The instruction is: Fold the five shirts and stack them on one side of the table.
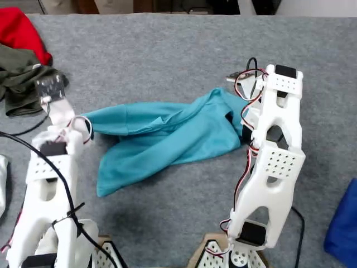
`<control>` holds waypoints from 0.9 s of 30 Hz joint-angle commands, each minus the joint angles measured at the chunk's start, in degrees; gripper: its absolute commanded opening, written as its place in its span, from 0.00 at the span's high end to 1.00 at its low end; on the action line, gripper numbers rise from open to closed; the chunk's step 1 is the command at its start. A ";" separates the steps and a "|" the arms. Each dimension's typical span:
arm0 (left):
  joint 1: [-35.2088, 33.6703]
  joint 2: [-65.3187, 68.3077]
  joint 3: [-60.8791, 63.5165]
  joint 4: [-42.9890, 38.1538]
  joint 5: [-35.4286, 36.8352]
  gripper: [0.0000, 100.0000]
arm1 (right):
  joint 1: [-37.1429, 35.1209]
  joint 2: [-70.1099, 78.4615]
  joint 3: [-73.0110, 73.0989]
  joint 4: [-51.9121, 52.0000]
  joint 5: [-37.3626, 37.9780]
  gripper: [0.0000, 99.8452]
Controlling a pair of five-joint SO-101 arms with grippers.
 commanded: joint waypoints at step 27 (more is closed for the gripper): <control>-0.35 10.24 -31.30 38.24 2.46 0.98 | -8.31 -48.92 21.23 -0.18 -5.01 0.74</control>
